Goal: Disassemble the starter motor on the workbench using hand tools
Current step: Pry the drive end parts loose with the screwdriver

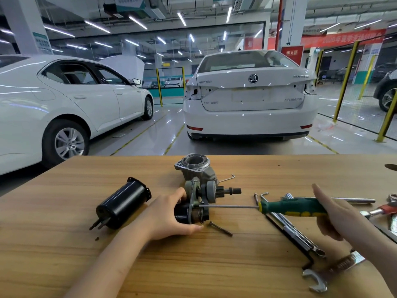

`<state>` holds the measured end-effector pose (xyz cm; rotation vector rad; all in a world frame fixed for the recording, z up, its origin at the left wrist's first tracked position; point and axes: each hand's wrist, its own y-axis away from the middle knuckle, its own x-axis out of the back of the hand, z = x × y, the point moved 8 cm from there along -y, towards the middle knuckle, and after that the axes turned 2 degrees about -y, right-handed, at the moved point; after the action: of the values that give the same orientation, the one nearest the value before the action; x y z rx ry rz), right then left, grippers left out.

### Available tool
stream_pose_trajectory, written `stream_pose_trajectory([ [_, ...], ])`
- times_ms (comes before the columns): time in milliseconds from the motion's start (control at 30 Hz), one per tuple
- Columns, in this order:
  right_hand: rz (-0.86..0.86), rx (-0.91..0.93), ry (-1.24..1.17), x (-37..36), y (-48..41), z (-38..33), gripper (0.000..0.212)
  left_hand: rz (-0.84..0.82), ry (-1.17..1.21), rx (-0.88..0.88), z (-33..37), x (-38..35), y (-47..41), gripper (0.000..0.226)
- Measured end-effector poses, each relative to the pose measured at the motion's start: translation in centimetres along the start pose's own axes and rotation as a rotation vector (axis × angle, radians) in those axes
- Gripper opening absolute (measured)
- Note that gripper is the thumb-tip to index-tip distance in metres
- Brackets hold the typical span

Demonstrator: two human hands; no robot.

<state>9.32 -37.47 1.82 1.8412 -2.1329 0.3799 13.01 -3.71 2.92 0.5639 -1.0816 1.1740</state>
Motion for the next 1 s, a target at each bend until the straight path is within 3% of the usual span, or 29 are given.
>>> stream_pose_trajectory([
  [133, -0.093, 0.127, -0.409, 1.2, -0.4, -0.6, 0.015, -0.021, -0.011, -0.009, 0.3, -0.2, 0.1, 0.062],
  [167, -0.124, 0.160, -0.523, 1.3, -0.6, -0.7, 0.010, -0.018, -0.014, -0.013, 0.4, -0.1, 0.2, 0.062],
  [267, -0.166, 0.178, -0.878, 1.0, -0.5, -1.7, 0.032, -0.013, -0.023, -0.013, 0.5, 0.0, 0.2, 0.064],
  [333, -0.127, 0.093, -0.982, 0.3, -0.3, -2.0, 0.029, -0.023, -0.016, -0.009, 0.5, 0.0, 0.2, 0.063],
  [367, -0.071, 0.019, -0.884, -0.1, -0.1, -1.5, 0.039, -0.025, -0.012, -0.010, 0.5, 0.0, 0.2, 0.063],
  [433, 0.006, -0.041, -0.271, -0.4, 0.8, -0.9, 0.057, -0.027, -0.013, -0.014, 0.6, 0.0, 0.2, 0.063],
  [500, 0.044, 0.045, 0.313, -0.3, 1.0, -1.4, 0.060, -0.028, -0.027, -0.013, 0.6, 0.1, 0.2, 0.064],
  [533, 0.048, 0.098, 0.427, -0.3, 1.0, -1.8, 0.060, -0.031, -0.035, -0.012, 0.5, 0.0, 0.3, 0.065],
  [600, 0.021, 0.154, 0.424, -0.1, 1.1, -2.4, 0.052, -0.028, -0.042, -0.013, 0.5, 0.0, 0.2, 0.065],
  [733, -0.045, 0.293, 0.394, 0.2, 1.1, -3.0, 0.006, -0.026, -0.032, -0.015, 0.5, 0.0, 0.1, 0.063],
  [867, -0.026, 0.364, 0.541, -0.4, 1.3, -3.4, 0.041, -0.014, -0.044, -0.019, 0.4, 0.0, 0.1, 0.063],
  [1000, 0.000, 0.353, 0.849, -2.3, 1.7, -3.5, 0.043, -0.007, -0.058, -0.011, 0.4, 0.0, 0.1, 0.061],
])
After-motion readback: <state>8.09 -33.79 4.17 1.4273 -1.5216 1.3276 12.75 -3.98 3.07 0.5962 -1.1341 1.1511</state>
